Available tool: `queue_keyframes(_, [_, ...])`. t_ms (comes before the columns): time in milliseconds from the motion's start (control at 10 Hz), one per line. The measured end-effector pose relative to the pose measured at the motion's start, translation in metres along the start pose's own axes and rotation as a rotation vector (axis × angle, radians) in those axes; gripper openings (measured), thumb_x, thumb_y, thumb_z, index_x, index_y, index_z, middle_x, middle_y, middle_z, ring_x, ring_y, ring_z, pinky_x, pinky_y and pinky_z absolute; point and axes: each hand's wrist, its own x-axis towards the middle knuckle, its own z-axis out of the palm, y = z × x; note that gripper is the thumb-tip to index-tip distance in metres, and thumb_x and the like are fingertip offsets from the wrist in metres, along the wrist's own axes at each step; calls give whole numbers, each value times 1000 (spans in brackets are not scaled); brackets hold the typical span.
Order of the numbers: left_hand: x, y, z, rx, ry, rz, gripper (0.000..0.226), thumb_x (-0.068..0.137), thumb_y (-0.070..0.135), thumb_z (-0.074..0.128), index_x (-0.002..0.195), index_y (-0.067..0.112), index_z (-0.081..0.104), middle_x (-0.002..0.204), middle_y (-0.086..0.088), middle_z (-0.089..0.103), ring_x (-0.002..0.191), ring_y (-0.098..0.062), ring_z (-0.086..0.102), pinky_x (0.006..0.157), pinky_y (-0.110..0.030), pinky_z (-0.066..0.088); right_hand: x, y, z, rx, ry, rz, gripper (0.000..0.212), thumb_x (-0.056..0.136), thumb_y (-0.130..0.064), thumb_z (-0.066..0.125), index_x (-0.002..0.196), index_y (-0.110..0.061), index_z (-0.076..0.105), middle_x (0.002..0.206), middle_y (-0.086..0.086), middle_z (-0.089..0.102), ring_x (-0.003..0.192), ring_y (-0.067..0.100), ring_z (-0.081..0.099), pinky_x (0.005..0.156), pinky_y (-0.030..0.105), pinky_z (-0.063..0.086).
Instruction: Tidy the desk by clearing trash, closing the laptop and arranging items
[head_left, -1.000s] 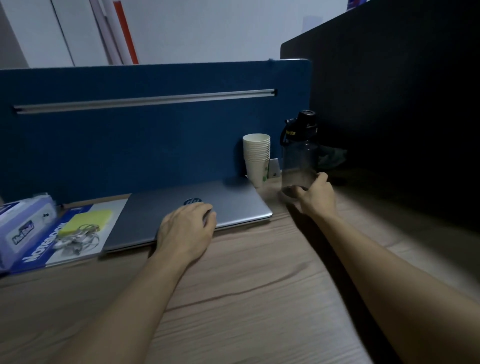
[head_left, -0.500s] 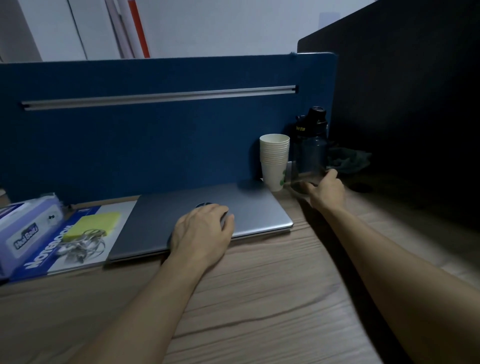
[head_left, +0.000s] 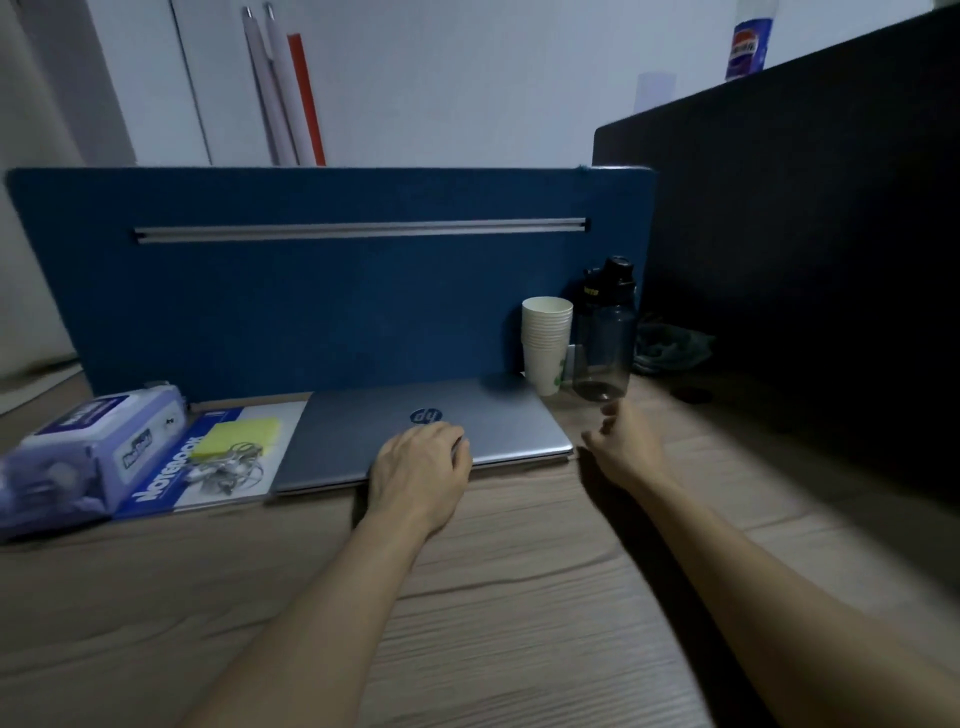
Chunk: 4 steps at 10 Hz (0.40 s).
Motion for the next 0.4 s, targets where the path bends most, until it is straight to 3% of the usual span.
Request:
queue_keyframes(100, [-21,-5,-11,-36,-7,0,28,97,31,41,108,23,66,113,6,67,105,-17,60,94,-35,42,-34,-11,-1,22,-46,-63,34,90,-14,60,123,-7,56,120,13,63,110,28,59,93,38,47])
queue_keyframes(200, [-47,-9,-29,-22,-80,-39,39,99,34,37,131,25,57,139,7,56,129,-14,48,113,-38,29,-68,-23,-4,30,-98,-129,27,89,-13,57,116,-11,62,112,12,69,104,29,62,86,34,47])
queue_keyframes(400, [-74,-37,-70,64,-233,-35,48,100,39,32,146,30,39,154,10,39,143,-12,31,119,-42,17,-104,-54,5,24,-182,-227,39,87,-12,60,126,-6,60,134,11,54,125,26,49,105,27,36])
